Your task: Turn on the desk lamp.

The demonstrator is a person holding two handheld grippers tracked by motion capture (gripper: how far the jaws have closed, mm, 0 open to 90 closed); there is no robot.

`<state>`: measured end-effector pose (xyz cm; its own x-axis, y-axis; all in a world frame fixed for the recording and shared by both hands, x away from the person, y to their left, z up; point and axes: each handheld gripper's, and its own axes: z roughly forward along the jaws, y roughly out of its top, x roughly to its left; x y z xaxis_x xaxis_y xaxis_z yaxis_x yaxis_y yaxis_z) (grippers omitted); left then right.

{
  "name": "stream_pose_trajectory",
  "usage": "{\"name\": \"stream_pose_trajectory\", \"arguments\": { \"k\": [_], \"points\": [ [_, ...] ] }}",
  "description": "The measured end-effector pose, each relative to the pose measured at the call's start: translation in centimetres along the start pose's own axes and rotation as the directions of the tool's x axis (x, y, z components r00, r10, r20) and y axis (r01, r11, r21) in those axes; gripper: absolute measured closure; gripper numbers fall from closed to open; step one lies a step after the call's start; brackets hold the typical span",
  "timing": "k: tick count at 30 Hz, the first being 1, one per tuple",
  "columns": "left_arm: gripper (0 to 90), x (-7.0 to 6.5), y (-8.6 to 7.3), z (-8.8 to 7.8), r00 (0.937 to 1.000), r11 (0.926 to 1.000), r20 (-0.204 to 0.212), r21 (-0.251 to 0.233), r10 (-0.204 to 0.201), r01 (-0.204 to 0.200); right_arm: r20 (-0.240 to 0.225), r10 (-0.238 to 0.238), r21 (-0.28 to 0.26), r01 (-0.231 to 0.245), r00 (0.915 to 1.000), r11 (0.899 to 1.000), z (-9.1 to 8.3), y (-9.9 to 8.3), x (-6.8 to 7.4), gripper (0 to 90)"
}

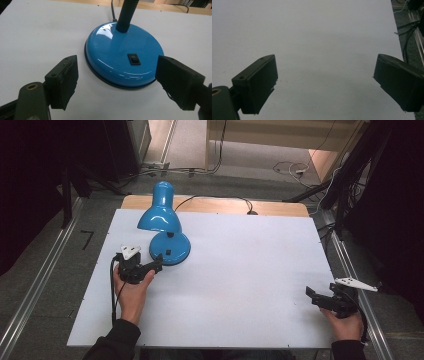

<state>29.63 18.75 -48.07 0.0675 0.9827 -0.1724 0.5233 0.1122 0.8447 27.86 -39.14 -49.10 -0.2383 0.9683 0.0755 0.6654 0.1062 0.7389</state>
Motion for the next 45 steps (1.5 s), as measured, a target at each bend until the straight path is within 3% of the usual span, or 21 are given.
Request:
{"name": "stream_pose_trajectory", "arguments": {
  "k": [9, 13, 20, 25, 34, 41, 42, 45],
  "points": [
    [23.2, -0.5, 0.5, 0.9, 0.9999, 1.0, 0.013, 0.005, 0.008, -0.008, -0.001, -0.001, 0.001, 0.001, 1.0, 1.0, 0.0, 0.0, 0.0, 3.7],
    [28.7, -0.9, 0.6, 1.4, 0.9993, 0.9993, 0.002, 0.006, 0.038, -0.038, -0.001, -0.001, -0.001, 0.001, 1.0, 1.0, 0.0, 0.0, 0.0, 3.7],
    [41.4, -0.9, 0.8, 2.1, 0.9997, 0.9997, 0.006, 0.005, 0.024, -0.024, -0.003, -0.005, -0.003, 0.005, 1.0, 1.0, 0.0, 0.0, -0.1, 3.7],
    [57.1, -1.2, 0.9, 2.5, 0.9991, 0.9997, 0.033, 0.006, 0.025, -0.025, -0.003, -0.003, -0.003, 0.003, 1.0, 1.0, 0.0, 0.0, -0.1, 3.7],
    [78.1, -1.8, 0.9, 3.5, 0.997, 0.9982, 0.052, 0.013, 0.057, -0.058, -0.003, -0.001, -0.003, 0.001, 1.0, 1.0, 0.0, 0.0, -0.1, 3.7],
    [85.3, -2.1, 1.0, 4.0, 0.9971, 0.9983, 0.054, 0.018, 0.054, -0.055, -0.005, 0.0, -0.003, 0.0, 1.0, 1.0, 0.1, 0.0, -0.1, 3.8],
    [89.9, -2.2, 1.0, 4.1, 0.9969, 0.998, 0.052, 0.021, 0.058, -0.059, -0.005, 0.0, -0.002, 0.0, 1.0, 1.0, 0.0, 0.0, -0.1, 3.8],
    [90.0, -2.2, 0.9, 4.3, 0.997, 0.9978, 0.047, 0.025, 0.061, -0.062, -0.005, 0.001, -0.002, -0.001, 1.0, 1.0, 0.1, 0.0, -0.1, 3.7]
  ]
}}
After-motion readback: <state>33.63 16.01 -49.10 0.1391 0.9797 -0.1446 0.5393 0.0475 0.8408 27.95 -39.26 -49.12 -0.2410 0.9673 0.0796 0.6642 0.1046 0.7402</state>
